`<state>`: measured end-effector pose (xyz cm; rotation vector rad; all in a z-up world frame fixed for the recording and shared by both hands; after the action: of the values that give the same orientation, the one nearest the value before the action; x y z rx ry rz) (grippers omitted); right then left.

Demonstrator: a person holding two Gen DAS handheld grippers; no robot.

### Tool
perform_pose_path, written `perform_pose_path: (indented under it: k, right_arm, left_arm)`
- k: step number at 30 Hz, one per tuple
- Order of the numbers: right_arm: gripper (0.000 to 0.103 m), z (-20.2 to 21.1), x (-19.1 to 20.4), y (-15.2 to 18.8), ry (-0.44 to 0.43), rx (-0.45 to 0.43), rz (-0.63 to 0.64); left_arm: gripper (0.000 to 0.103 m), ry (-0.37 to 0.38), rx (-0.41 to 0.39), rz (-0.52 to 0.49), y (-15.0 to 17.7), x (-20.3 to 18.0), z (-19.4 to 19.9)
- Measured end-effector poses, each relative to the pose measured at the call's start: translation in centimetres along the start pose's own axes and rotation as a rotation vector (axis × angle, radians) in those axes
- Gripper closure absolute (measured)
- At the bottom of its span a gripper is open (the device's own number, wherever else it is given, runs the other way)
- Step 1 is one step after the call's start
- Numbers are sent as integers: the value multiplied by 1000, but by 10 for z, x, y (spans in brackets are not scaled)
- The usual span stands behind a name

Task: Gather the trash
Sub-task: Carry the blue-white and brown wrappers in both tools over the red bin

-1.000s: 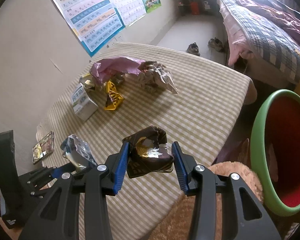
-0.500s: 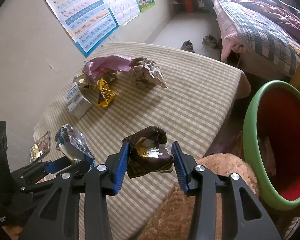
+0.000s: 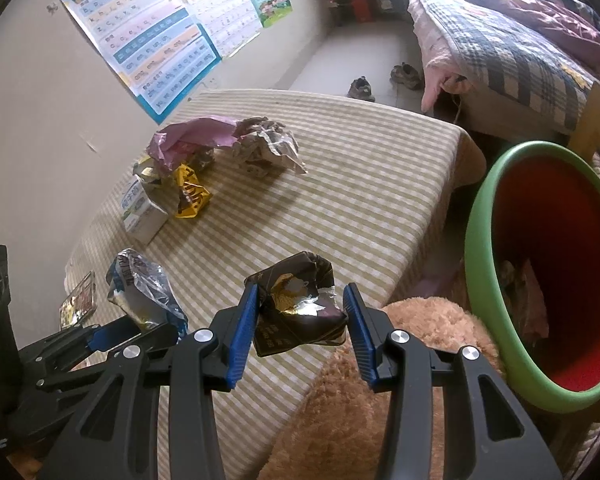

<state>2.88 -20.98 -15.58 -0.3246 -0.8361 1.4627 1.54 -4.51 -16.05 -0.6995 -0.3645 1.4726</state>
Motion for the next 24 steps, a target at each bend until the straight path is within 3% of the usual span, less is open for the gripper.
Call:
perform_pose_path:
  k: [24]
  right_arm:
    - [61,9,-18,-3,2,-21,-57]
  left_arm:
    - [62,4,17,-28,-2,-16,-5]
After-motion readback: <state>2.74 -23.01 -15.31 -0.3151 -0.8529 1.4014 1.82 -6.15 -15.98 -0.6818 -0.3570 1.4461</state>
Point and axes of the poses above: each gripper's, at about its wrist camera, not at the fingertips, and z roughly against the way its jaws point, x to its left, y to its underside, the point moved 1 cm from there along -z, roughly the way its jaws point, and after that the axes turned 15 degrees about -x, right-handed, at the moved point
